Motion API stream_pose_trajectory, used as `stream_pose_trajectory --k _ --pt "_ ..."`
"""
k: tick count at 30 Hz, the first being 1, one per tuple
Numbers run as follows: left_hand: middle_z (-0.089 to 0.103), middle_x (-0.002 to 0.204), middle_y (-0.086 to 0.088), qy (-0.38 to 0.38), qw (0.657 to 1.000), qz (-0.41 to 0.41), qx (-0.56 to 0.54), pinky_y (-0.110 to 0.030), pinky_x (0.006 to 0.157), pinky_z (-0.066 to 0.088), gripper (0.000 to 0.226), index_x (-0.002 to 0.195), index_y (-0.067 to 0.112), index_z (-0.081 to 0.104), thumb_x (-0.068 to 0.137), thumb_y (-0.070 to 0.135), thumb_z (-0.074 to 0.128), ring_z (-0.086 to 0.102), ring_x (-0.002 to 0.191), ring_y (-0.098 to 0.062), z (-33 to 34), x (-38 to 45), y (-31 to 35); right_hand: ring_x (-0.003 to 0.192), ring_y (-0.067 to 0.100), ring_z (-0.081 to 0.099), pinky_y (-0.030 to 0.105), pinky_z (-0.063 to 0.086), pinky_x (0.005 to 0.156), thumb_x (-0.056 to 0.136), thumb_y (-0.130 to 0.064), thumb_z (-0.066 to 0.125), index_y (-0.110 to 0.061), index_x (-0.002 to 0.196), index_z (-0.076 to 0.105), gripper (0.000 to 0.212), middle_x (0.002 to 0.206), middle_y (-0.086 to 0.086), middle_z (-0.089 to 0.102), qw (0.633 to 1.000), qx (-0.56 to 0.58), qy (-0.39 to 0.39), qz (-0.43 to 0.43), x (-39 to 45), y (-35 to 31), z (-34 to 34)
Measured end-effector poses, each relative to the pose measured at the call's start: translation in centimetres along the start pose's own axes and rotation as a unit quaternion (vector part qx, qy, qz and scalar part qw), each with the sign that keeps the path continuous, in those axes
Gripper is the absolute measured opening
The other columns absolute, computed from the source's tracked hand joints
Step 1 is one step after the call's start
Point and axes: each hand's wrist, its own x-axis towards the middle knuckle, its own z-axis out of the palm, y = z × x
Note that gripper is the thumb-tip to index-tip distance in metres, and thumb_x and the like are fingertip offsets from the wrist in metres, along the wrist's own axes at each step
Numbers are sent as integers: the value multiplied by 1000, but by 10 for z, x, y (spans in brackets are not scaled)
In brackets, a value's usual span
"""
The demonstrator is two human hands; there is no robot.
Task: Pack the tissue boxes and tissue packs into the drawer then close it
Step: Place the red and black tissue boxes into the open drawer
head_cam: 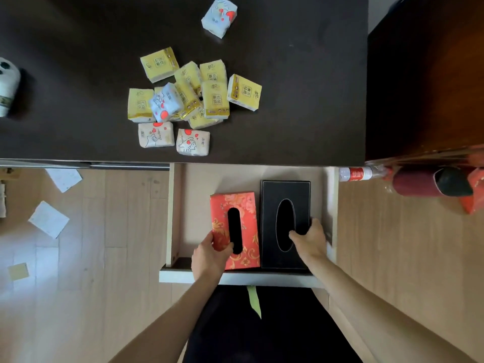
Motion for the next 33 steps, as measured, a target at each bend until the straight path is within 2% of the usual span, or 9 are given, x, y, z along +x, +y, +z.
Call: stream_pose_trajectory --k 4,6,9,12,15,20,24,29,33 --pt "70 83 16 -23 1000 -9 -3 -33 70 58 35 94 31 62 70 54 75 68 76 -10 -5 2 4 132 30 52 44 47 111 79 -18 85 -5 146 44 79 142 15 54 981 -127 41 -139 13 -19 -14" --pt "68 83 19 -21 1000 -4 -17 -29 65 55 37 95 31 60 71 55 75 67 76 -8 -9 7 11 142 31 43 44 40 117 79 -27 85 -7 154 34 93 154 14 46 939 -234 56 -245 24 -37 -20" --pt "68 90 18 -11 999 19 -43 -26 62 53 41 108 30 57 75 41 79 68 82 -9 -13 19 25 156 32 25 43 23 125 82 -35 82 -5 162 19 105 168 15 29 843 -419 7 -337 40 -59 -24" --pt "68 112 5 -19 999 26 -30 -43 83 58 65 135 20 50 77 29 79 66 99 -22 -13 29 36 159 31 16 43 15 128 86 -34 78 -4 163 12 106 170 15 23 791 -493 -29 -360 45 -66 -23" --pt "67 117 0 -11 1000 24 -4 -45 88 56 71 140 16 46 79 27 79 64 106 -26 -11 30 40 157 34 21 44 15 129 81 -26 82 -1 161 20 104 166 19 30 785 -510 -14 -351 46 -61 -33" --pt "68 111 2 -1 1000 17 2 -37 80 52 68 139 14 48 79 26 78 64 103 -28 -7 25 44 161 32 6 43 0 130 86 -27 77 0 162 15 102 171 19 21 770 -538 -7 -344 56 -48 -69" --pt "66 111 4 -10 1000 23 4 -32 79 52 74 144 15 45 79 25 80 65 103 -25 0 20 53 161 34 10 44 7 131 85 -24 79 1 162 15 103 170 21 22 772 -534 -12 -345 56 -50 -65" --pt "69 118 0 -53 997 47 -7 -45 88 56 72 143 17 46 80 20 80 66 105 -27 24 4 69 159 33 18 44 10 130 85 -20 77 0 163 13 103 170 20 23 785 -517 -9 -341 55 -46 -67" --pt "66 126 -1 -32 999 37 11 -49 89 56 72 146 18 43 83 22 77 64 109 -29 34 -6 75 159 34 17 44 10 130 84 -17 78 -1 163 12 104 170 20 21 789 -514 -9 -335 53 -45 -63"
